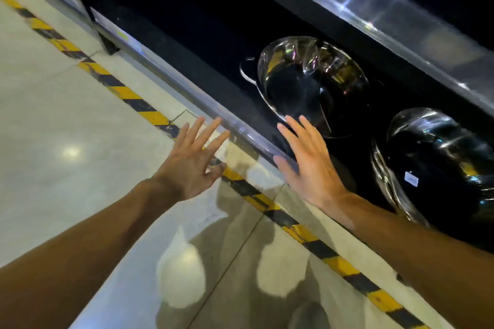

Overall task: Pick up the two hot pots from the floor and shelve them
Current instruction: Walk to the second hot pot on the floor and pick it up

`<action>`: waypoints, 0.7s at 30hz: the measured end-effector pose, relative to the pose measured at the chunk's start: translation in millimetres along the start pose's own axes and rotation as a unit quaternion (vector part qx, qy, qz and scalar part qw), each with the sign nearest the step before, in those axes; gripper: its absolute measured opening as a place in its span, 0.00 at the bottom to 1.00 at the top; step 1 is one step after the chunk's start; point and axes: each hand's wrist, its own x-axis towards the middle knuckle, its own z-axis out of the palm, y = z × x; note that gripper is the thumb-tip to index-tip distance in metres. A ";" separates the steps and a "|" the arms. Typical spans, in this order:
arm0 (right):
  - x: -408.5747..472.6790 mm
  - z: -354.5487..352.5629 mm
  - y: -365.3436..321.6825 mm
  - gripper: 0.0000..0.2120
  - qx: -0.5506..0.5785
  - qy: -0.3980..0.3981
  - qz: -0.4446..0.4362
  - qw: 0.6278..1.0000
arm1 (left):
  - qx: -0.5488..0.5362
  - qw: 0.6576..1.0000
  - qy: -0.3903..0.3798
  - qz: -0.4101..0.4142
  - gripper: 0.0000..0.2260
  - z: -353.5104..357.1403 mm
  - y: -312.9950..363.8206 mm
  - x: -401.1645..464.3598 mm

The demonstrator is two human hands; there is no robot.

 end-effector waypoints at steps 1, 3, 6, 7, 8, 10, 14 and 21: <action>-3.7 -4.6 -20.4 0.30 0.006 -0.036 -0.007 0.999 | 0.006 0.999 -0.029 -0.031 0.31 -11.9 -6.1 -29.4; -8.4 -22.6 -64.7 0.30 0.015 -0.117 -0.013 0.993 | 0.021 0.992 -0.083 -0.087 0.32 -47.8 -15.1 -86.7; -2.8 -70.5 -140.4 0.30 0.013 -0.192 -0.039 0.980 | 0.027 0.978 -0.126 -0.161 0.34 -130.1 -17.9 -160.4; 2.2 -92.8 -167.5 0.29 0.015 -0.205 -0.052 0.977 | 0.037 0.973 -0.135 -0.185 0.33 -162.6 -16.5 -181.7; 8.6 -118.6 -195.7 0.30 0.013 -0.220 -0.065 0.973 | 0.048 0.966 -0.143 -0.208 0.32 -198.4 -14.0 -201.7; 23.9 -176.4 -252.9 0.30 0.006 -0.250 -0.089 0.964 | 0.059 0.954 -0.151 -0.254 0.33 -278.2 -4.9 -237.8; 61.5 -306.4 -370.4 0.30 0.008 -0.290 -0.113 0.950 | 0.060 0.937 -0.125 -0.321 0.32 -451.9 17.6 -307.9; 109.2 -473.9 -549.0 0.27 0.059 -0.291 -0.132 0.946 | 0.053 0.891 -0.055 -0.447 0.32 -679.6 30.0 -433.6</action>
